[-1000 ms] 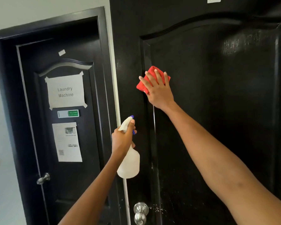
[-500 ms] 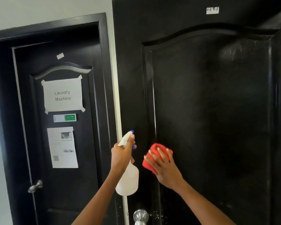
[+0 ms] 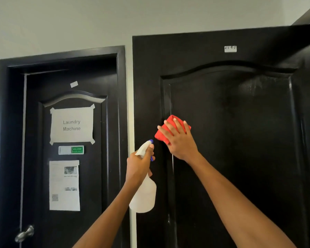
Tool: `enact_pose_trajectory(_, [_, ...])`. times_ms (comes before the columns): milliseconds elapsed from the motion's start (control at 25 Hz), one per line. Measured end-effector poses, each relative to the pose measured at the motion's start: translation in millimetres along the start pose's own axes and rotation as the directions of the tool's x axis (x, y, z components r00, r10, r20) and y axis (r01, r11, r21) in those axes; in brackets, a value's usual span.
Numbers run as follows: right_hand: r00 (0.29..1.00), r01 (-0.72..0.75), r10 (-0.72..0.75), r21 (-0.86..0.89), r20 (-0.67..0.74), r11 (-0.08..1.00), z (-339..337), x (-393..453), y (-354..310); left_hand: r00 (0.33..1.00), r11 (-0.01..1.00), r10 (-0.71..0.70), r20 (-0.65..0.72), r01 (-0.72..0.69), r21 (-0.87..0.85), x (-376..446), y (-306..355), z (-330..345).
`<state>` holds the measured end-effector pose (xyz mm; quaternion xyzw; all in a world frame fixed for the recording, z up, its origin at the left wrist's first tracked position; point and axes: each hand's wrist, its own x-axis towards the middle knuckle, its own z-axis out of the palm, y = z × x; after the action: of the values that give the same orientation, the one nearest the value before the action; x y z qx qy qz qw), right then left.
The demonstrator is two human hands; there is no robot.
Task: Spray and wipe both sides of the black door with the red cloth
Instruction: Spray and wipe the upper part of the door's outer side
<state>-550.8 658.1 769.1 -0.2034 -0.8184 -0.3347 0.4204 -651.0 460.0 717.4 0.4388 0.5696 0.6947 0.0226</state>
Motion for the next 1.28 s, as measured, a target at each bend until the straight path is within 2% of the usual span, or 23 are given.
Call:
enact_pose_trajectory(400, [0.974,-0.171,0.171,0.015,-0.151,0.985,-67,171,59,0.987,0.989,0.147,-0.067,-0.148,-0.009,70,52,-9])
enact_pose_trajectory(600, [0.939,-0.214,0.225,0.072,-0.259,0.974,-52,172,51,0.980,0.983,0.183,-0.083,-0.185,-0.017,79,50,-14])
enact_pose_trajectory(720, [0.934,-0.157,0.193,0.137,-0.301,0.978,-33,136,35,0.989,0.992,0.126,-0.081,-0.127,-0.011,68,33,-12])
enact_pose_trajectory(880, [0.964,-0.100,0.132,0.146,-0.231,0.984,12,37,-4,0.999,1.000,0.000,-0.050,0.000,0.004,26,-10,-3])
enact_pose_trajectory(1080, [0.996,-0.070,0.081,0.200,-0.045,0.977,68,-119,-68,0.993,0.993,-0.116,0.014,0.116,-0.006,-47,-74,3])
enact_pose_trajectory(1280, [0.986,-0.025,0.000,0.148,0.165,0.989,106,-242,-117,0.966,0.965,-0.258,-0.012,0.259,0.032,-105,-131,-4])
